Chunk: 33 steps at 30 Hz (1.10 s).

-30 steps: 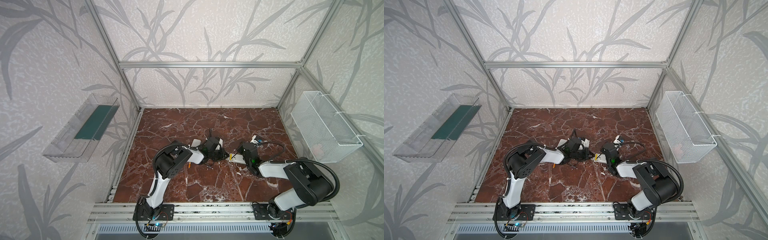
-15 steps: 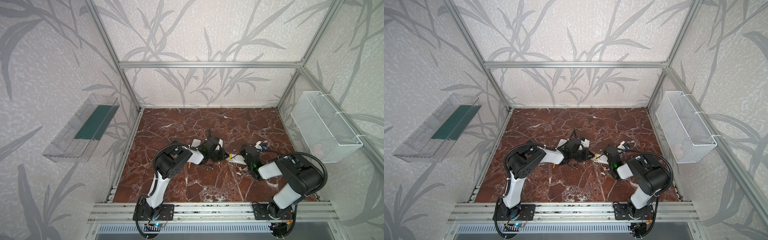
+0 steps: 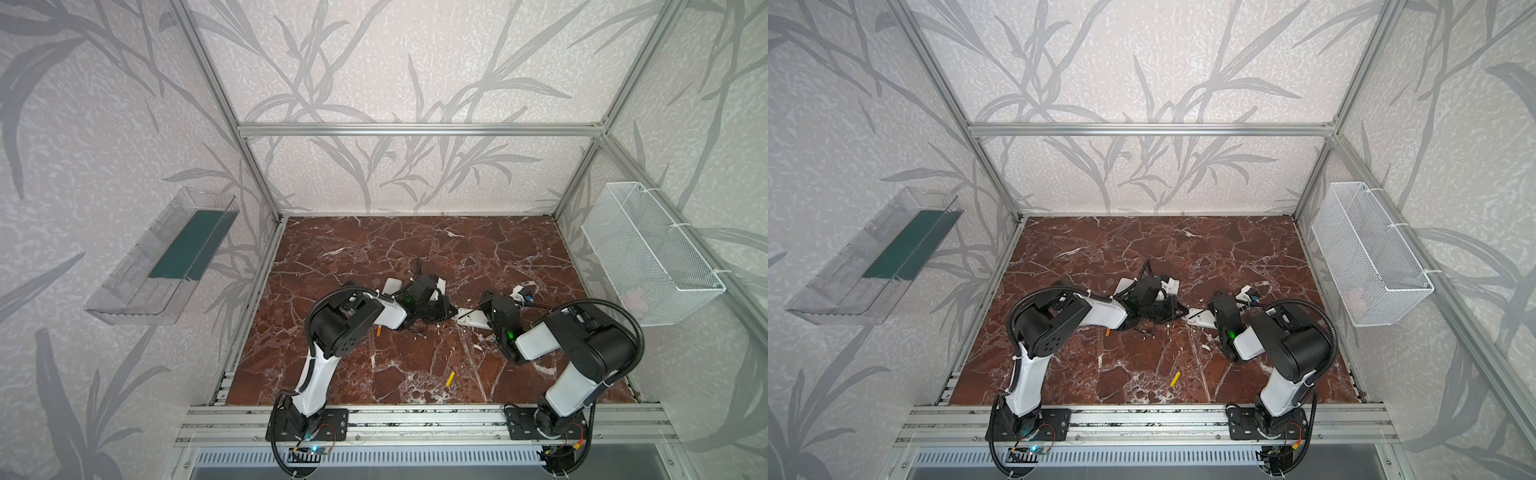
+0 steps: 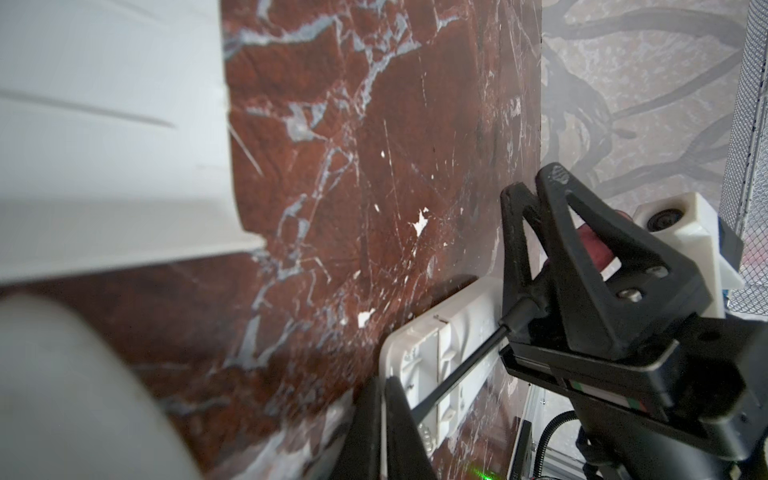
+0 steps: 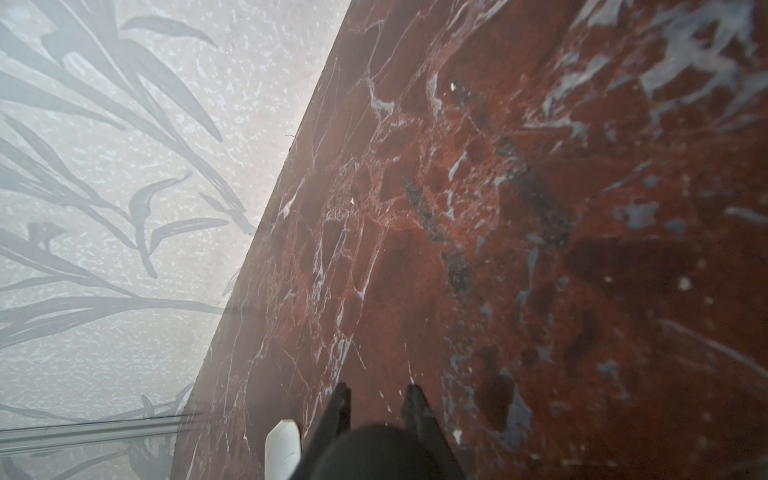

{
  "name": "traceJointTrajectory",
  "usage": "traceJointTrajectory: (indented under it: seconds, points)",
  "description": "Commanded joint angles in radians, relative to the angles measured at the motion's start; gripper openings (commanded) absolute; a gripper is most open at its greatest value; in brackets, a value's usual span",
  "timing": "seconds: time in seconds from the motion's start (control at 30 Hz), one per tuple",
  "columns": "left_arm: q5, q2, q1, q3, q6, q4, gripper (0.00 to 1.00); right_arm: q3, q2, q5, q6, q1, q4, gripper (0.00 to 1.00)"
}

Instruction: Unload the batteries from the remote control

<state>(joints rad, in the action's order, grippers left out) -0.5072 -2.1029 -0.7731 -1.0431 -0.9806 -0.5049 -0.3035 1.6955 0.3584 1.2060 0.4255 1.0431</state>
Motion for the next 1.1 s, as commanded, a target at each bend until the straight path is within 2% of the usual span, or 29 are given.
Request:
traceJointTrajectory:
  seconds: [0.0,0.17,0.3,0.53,0.77,0.87,0.93,1.07]
  points:
    - [0.012,0.029,0.012,0.003,0.047,0.116,0.09,-0.020,-0.050,-0.050,-0.067,0.013,-0.138,0.00]
    - [0.016,0.052,0.014,-0.013,0.088,0.157,0.10,-0.088,-0.159,-0.060,-0.187,0.014,-0.289,0.00]
    - [0.023,0.082,0.016,-0.032,0.129,0.203,0.11,-0.167,-0.268,-0.061,-0.316,0.014,-0.480,0.00]
    - [0.065,0.190,0.029,-0.090,0.283,0.369,0.15,-0.321,-0.450,-0.045,-0.533,0.001,-0.815,0.00]
    - [0.160,0.306,0.089,-0.120,0.452,0.544,0.19,-0.453,-0.530,-0.236,-0.676,-0.070,-1.237,0.00]
    - [0.181,0.348,0.130,-0.111,0.483,0.586,0.20,-0.464,-0.555,-0.258,-0.702,-0.088,-1.414,0.00]
    - [0.185,0.369,0.156,-0.100,0.491,0.599,0.20,-0.457,-0.563,-0.255,-0.718,-0.120,-1.495,0.00]
    - [0.190,0.401,0.199,-0.073,0.502,0.624,0.20,-0.466,-0.514,-0.317,-0.761,-0.250,-1.563,0.00]
